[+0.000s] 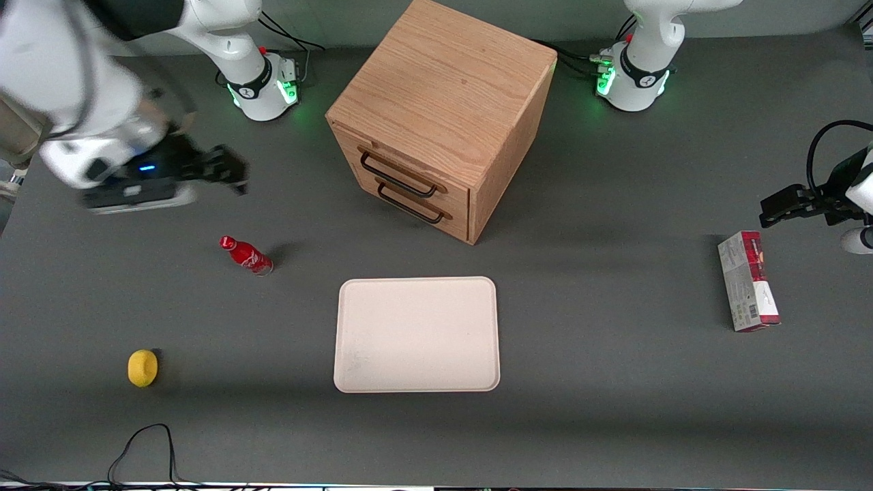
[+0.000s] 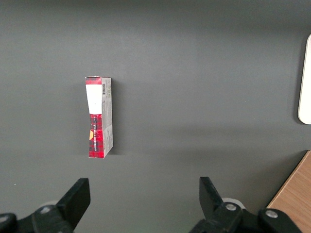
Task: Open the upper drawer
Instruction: 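Move the right gripper toward the upper drawer's black handle, then lower the right gripper and hook the upper drawer's black handle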
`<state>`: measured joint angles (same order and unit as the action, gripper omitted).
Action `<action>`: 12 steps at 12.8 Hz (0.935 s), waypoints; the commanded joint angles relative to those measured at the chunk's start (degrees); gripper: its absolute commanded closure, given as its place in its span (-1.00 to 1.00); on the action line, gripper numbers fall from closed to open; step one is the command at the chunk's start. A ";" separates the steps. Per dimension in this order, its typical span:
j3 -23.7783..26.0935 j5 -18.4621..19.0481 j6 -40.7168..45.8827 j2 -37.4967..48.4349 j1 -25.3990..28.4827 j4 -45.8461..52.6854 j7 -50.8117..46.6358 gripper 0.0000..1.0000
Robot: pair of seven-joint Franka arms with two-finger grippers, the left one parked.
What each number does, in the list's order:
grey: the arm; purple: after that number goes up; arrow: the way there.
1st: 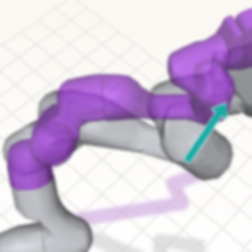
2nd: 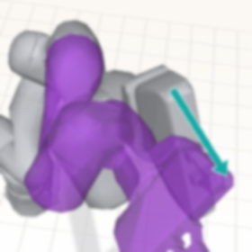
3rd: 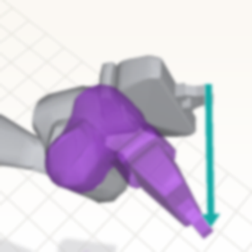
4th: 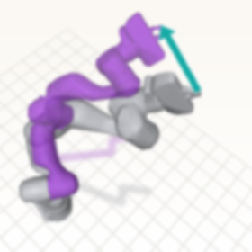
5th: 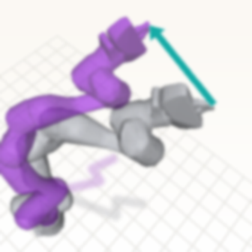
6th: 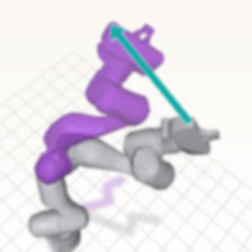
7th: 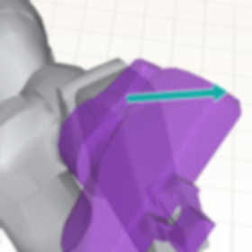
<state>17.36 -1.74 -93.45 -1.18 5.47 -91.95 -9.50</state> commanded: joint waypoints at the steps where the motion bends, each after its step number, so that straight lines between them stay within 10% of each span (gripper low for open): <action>1: 5.48 1.03 1.61 -5.39 -0.02 6.24 18.30 -1.00; 12: 15.16 -3.71 3.20 -13.49 1.47 5.03 24.79 -1.00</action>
<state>31.94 -4.14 -90.81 -12.79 6.31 -87.12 13.89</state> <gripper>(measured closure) 0.000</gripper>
